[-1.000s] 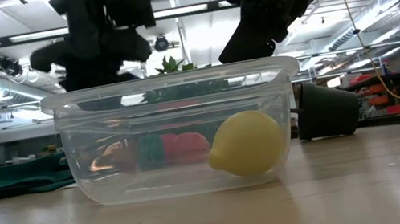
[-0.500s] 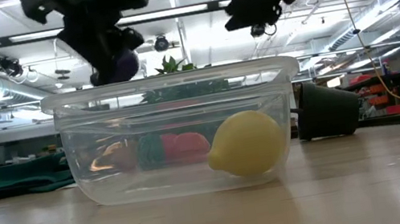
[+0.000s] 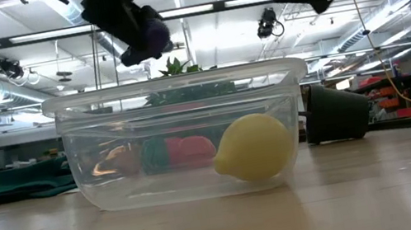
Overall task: Pick and placing Produce into tupperware
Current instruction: Put the purple eggplant into the transparent bin
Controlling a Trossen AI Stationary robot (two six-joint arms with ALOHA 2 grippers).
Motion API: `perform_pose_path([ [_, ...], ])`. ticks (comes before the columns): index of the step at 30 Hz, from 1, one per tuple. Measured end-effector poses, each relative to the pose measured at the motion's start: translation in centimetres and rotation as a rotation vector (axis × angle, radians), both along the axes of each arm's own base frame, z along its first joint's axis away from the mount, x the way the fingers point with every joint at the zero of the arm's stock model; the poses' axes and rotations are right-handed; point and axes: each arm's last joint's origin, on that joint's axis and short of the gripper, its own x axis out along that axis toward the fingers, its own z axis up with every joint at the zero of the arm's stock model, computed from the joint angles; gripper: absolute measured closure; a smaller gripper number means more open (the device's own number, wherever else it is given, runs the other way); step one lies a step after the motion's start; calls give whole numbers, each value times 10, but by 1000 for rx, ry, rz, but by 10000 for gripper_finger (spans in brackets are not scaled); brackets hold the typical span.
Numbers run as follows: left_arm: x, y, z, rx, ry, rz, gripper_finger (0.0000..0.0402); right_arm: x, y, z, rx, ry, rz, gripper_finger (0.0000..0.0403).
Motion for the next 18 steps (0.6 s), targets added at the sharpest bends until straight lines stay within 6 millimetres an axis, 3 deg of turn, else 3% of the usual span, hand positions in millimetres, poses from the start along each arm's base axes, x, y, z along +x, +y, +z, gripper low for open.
perform_pose_path([
  [11,10,-19,7,-43,-137,-16,249,-15,19,-17,-7,-198,-64,235],
  [18,23,-37,-12,-57,-116,-34,243,-12,26,-23,-23,-191,-43,235],
])
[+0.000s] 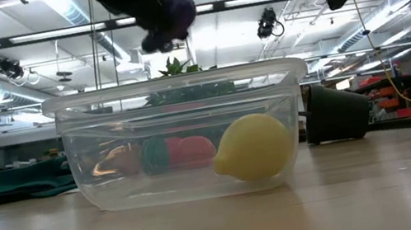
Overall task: Pick and placing Produce into tupperware
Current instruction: Put the purple eggplant into the transparent bin
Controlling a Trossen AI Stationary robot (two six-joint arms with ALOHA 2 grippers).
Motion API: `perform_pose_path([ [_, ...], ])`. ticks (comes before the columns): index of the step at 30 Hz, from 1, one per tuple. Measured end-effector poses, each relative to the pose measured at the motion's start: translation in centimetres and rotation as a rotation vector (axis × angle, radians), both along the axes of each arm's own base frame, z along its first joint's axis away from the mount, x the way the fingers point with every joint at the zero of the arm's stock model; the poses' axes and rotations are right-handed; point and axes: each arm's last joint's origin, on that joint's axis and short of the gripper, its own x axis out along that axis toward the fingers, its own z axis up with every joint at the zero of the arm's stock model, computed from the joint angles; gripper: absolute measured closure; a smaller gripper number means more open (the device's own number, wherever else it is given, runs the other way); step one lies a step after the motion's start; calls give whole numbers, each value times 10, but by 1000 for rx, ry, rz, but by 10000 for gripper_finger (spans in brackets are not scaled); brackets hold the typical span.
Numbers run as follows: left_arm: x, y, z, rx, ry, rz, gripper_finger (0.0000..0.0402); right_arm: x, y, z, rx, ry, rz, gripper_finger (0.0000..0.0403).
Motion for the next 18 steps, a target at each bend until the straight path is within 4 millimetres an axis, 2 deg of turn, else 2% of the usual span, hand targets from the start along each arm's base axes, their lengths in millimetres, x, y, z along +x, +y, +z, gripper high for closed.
perform_pose_path([
  [8,14,-8,-28,-13,65,38,245,-5,8,-1,-8,11,17,235],
  [18,19,-22,-37,-109,65,118,246,-8,11,-6,3,59,1,235],
])
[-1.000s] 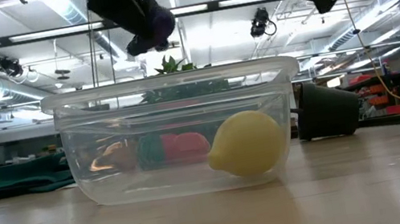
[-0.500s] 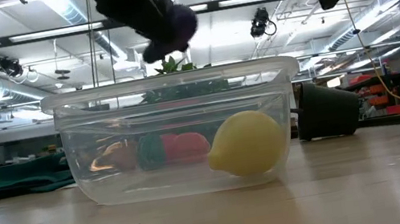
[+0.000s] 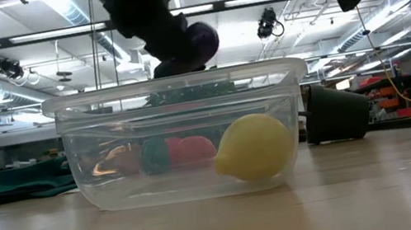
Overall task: Pick and placing Produce into tupperware
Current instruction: Put the purple eggplant into the transparent bin
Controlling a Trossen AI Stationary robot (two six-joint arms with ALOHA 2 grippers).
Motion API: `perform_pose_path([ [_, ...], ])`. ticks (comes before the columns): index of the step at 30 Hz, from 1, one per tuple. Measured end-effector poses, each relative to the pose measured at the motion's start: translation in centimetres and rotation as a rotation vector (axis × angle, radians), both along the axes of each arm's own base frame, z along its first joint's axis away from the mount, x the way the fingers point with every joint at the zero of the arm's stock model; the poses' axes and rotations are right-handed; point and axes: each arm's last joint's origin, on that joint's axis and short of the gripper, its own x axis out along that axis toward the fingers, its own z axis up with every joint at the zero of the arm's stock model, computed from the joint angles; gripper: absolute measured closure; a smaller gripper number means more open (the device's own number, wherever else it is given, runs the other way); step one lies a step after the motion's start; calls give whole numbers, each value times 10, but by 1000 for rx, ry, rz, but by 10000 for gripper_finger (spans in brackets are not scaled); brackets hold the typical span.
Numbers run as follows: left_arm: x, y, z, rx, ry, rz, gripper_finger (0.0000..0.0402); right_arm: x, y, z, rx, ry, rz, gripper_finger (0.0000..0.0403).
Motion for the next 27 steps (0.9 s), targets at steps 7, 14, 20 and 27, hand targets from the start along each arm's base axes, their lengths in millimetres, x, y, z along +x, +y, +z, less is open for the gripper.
perform_pose_path([
  [7,2,-13,-11,-42,25,45,239,0,0,1,5,-9,-1,235],
  [14,2,-18,-17,-48,44,99,246,0,0,-1,16,7,-3,235],
  [20,5,-25,-24,-56,42,112,243,-1,-1,-5,20,47,-7,235],
  [27,8,-27,-39,-57,80,153,244,-1,-1,-5,28,43,-8,235],
])
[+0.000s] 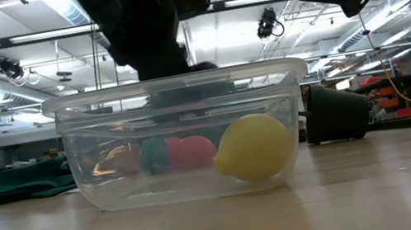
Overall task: Pick and placing Produce into tupperware
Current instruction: Put the purple eggplant into the transparent bin
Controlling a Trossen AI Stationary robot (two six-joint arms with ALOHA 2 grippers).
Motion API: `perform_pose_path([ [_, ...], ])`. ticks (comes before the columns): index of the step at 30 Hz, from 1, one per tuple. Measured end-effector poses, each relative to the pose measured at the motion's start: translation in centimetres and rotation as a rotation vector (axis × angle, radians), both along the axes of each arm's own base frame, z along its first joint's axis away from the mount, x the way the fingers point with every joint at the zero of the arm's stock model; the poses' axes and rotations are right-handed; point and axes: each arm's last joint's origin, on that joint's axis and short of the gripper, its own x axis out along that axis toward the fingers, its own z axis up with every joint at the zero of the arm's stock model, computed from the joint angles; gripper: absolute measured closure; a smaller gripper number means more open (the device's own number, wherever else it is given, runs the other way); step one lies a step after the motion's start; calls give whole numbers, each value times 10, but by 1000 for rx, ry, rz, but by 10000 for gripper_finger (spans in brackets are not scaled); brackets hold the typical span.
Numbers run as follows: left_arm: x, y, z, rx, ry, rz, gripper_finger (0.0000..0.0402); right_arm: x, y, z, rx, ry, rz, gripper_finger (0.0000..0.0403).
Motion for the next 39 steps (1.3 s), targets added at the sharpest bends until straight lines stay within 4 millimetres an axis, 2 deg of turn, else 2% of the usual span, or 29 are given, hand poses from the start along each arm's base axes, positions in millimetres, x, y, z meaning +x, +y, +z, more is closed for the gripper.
perform_pose_path([
  [15,4,1,-22,1,70,36,237,0,0,0,3,0,0,235],
  [39,8,0,-27,-15,53,50,225,0,0,0,3,0,0,235],
])
